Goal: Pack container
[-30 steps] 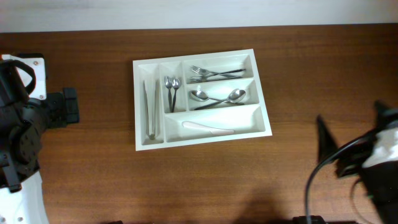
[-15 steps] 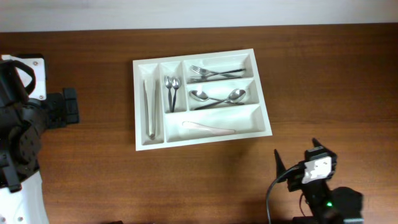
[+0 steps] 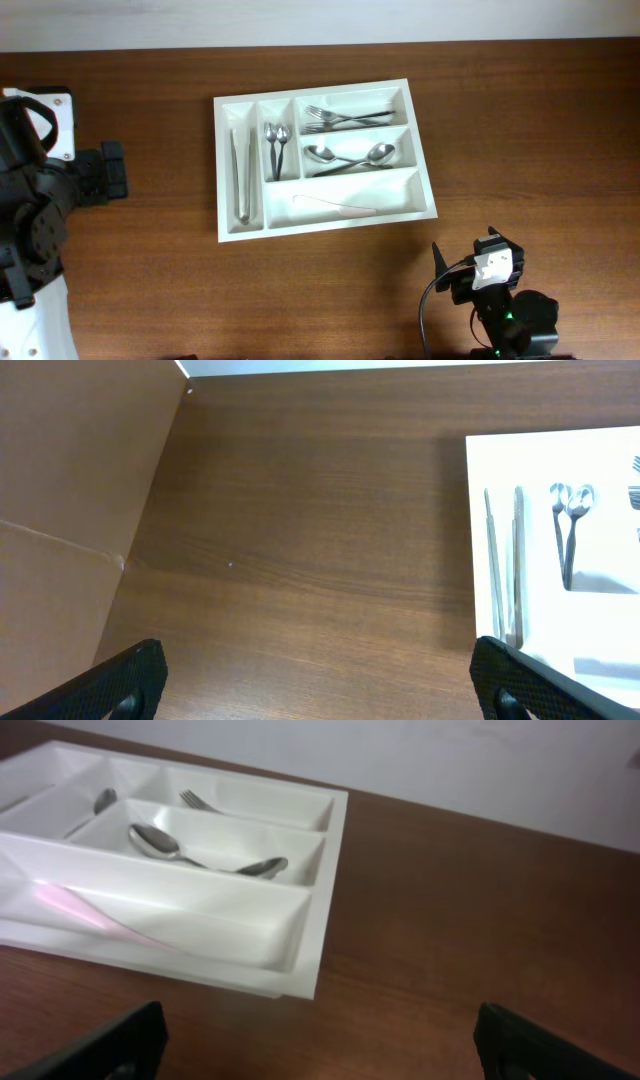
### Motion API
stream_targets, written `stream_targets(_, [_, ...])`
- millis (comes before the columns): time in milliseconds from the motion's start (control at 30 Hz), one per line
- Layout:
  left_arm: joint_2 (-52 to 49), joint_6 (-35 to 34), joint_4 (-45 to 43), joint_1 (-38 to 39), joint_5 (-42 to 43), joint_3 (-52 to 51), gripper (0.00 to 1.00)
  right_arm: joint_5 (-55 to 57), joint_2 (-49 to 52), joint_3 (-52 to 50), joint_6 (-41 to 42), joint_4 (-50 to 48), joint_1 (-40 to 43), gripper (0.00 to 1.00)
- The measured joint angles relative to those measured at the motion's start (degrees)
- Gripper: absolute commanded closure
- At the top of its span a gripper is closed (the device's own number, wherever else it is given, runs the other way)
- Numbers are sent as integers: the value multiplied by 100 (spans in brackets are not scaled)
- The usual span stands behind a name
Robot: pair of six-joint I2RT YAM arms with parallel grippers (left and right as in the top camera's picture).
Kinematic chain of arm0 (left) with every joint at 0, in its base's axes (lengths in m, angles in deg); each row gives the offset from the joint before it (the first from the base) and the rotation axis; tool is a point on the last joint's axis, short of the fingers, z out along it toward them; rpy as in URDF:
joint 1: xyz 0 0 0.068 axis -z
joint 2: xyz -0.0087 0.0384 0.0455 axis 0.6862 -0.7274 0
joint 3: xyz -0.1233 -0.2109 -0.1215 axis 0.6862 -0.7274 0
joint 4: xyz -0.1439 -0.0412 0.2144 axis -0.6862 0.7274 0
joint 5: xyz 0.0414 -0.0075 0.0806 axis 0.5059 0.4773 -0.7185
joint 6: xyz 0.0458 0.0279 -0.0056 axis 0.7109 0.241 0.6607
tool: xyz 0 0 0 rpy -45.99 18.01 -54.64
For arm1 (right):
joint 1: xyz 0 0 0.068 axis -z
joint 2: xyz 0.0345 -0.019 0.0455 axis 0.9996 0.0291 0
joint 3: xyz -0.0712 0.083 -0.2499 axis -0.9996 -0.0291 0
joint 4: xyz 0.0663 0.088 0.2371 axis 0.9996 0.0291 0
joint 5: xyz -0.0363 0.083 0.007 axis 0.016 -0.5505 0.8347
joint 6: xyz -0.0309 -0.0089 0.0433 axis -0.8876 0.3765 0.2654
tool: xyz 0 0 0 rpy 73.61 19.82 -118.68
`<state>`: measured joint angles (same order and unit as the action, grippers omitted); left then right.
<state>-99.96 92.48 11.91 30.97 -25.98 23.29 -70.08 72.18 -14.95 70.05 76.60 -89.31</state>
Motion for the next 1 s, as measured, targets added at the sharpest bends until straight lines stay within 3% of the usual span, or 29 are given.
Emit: stream_targets(1000, [0,0,0,0,0,0,1,131,-9,-245,-2,-184,0,1])
